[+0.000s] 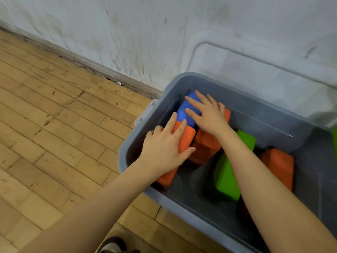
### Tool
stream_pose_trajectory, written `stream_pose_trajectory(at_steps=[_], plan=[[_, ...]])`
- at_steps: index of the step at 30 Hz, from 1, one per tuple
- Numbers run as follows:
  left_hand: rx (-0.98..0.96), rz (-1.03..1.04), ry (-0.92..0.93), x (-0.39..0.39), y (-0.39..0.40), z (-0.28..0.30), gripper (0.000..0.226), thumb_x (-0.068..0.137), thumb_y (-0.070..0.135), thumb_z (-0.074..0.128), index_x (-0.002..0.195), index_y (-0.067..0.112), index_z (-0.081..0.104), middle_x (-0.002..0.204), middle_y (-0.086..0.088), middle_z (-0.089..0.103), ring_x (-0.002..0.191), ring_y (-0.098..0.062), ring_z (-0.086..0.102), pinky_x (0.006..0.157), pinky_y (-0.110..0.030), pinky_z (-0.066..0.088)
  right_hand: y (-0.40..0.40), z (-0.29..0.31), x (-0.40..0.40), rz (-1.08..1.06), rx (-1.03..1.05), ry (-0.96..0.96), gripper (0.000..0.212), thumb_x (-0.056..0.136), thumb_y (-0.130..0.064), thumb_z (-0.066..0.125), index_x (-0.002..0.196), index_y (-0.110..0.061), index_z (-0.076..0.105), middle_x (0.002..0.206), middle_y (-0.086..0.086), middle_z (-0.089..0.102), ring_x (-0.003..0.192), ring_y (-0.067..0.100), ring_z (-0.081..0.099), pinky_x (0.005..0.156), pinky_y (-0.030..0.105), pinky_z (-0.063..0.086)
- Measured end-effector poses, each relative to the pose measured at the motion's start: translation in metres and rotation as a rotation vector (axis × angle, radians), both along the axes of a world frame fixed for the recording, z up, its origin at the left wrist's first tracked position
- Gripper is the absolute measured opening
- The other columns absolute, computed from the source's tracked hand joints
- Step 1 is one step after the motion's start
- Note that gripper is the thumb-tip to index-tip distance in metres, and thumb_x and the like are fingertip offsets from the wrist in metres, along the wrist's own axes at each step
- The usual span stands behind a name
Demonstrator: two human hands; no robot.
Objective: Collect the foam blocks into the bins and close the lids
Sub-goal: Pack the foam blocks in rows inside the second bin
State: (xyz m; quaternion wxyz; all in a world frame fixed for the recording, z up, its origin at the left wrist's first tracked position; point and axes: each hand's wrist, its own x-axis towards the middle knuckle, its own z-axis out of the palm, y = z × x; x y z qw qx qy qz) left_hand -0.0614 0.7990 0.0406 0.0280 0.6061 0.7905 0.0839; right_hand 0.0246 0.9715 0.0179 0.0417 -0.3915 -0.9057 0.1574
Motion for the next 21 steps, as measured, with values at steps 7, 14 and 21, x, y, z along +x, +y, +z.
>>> stream_pose_trajectory(at_steps=[7, 14, 21], plan=[[0.081, -0.004, 0.059, -0.002, 0.003, -0.002, 0.067, 0.074, 0.053, 0.038, 0.124, 0.015, 0.06, 0.13, -0.017, 0.055, 0.064, -0.039, 0.059, 0.06, -0.04, 0.051, 0.008, -0.014, -0.005, 0.009, 0.063, -0.119, 0.05, 0.096, -0.057, 0.028, 0.145, -0.047, 0.019, 0.158, -0.01, 0.007, 0.146, 0.017, 0.005, 0.116, 0.043, 0.0], [-0.11, 0.049, 0.118, -0.006, 0.021, -0.032, 0.068, 0.083, 0.052, 0.036, 0.137, 0.012, 0.047, 0.142, -0.017, 0.043, 0.111, -0.039, 0.057, 0.086, -0.05, 0.048, 0.004, -0.023, 0.007, -0.014, 0.136, -0.067, 0.05, 0.096, -0.056, 0.028, 0.144, -0.046, 0.023, 0.158, -0.011, 0.012, 0.146, 0.016, 0.008, 0.115, 0.039, 0.002], [-0.087, -0.021, 0.136, -0.006, 0.019, -0.044, 0.067, 0.09, 0.049, 0.032, 0.142, 0.007, 0.039, 0.146, -0.018, 0.037, 0.132, -0.033, 0.04, 0.107, -0.047, 0.021, 0.006, -0.025, -0.005, -0.109, -0.043, 0.404, 0.042, 0.098, -0.031, 0.044, 0.139, -0.027, 0.043, 0.147, -0.006, 0.04, 0.137, 0.008, 0.031, 0.115, 0.03, 0.007]])
